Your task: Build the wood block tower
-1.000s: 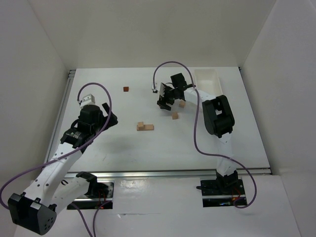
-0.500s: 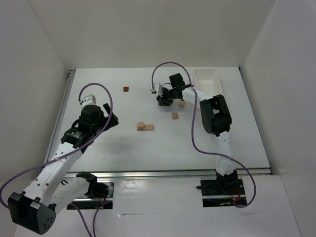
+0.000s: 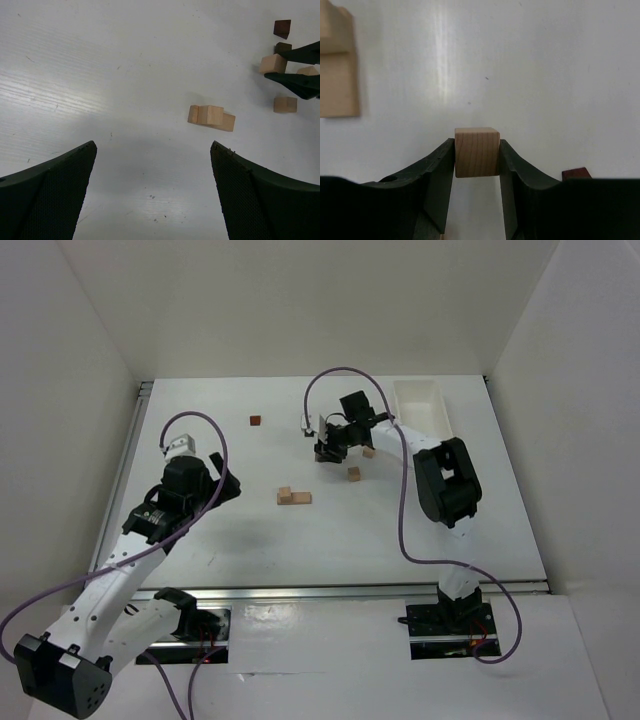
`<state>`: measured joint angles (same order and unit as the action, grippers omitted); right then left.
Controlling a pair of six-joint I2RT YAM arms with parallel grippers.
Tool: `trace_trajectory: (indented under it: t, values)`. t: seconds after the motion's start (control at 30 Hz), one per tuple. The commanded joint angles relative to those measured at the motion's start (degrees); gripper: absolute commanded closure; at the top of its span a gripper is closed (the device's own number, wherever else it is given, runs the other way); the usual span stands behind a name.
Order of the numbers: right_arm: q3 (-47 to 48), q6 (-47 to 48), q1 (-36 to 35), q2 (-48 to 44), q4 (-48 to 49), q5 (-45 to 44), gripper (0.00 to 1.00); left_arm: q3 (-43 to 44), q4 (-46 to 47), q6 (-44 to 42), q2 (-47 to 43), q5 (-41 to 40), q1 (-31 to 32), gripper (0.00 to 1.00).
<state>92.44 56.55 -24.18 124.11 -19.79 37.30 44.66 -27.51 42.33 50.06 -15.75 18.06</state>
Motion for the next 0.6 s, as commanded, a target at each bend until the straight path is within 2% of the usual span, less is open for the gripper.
trace_trajectory:
  t: [0.0,0.57]
  values:
    - [-4.27,0.93,-4.02,-9.49,0.72,3.57,0.76,-0.63,0.52,1.0,-0.93,1.33,0.22,0.0]
    - [-7.45,-1.0,-10.26,-10.03,-2.26,4.01,0.76,-0.63,1.05,0.48,1.26,2.65,2.41,0.0]
